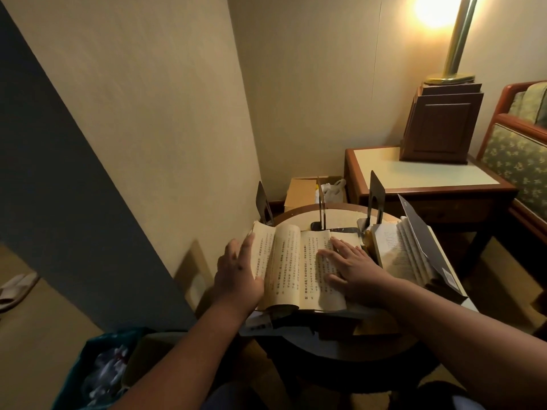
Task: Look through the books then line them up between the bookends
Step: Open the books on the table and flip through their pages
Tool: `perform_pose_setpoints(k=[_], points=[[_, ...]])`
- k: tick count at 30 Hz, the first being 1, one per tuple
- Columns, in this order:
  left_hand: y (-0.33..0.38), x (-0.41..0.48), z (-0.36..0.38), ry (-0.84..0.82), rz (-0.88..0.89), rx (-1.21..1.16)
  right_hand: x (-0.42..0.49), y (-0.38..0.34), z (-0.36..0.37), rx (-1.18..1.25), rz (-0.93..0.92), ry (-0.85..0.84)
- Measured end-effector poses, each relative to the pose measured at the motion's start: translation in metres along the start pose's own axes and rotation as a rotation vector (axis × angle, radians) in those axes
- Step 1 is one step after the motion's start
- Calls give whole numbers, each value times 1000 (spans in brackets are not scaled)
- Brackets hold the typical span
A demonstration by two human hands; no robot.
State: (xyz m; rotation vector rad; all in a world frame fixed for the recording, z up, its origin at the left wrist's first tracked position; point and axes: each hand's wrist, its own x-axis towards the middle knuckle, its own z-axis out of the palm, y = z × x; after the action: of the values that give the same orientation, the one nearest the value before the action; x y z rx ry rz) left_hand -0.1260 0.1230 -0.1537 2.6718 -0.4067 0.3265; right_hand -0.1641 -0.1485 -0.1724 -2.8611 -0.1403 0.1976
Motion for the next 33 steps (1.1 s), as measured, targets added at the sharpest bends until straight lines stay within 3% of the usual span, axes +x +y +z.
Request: perform_pose_setpoints(k=[3,6,8,14,22,33], points=[[3,1,5,-9,211,128,-3,3,-2,21,15,-14],[10,0,13,-71,376,6,-8,4,-5,37,32,-24],[16,-1,17,-175,334,-76,-8,2,-6,56,44,-20],[13,-12,34,-415,189,21,3,-20,-9,-35,3,29],[4,-26,45,-448,180,-14,8,-44,2,-99,-139,-10],[-9,-1,71,-494,65,-159,12,-38,12,-95,-120,-8]])
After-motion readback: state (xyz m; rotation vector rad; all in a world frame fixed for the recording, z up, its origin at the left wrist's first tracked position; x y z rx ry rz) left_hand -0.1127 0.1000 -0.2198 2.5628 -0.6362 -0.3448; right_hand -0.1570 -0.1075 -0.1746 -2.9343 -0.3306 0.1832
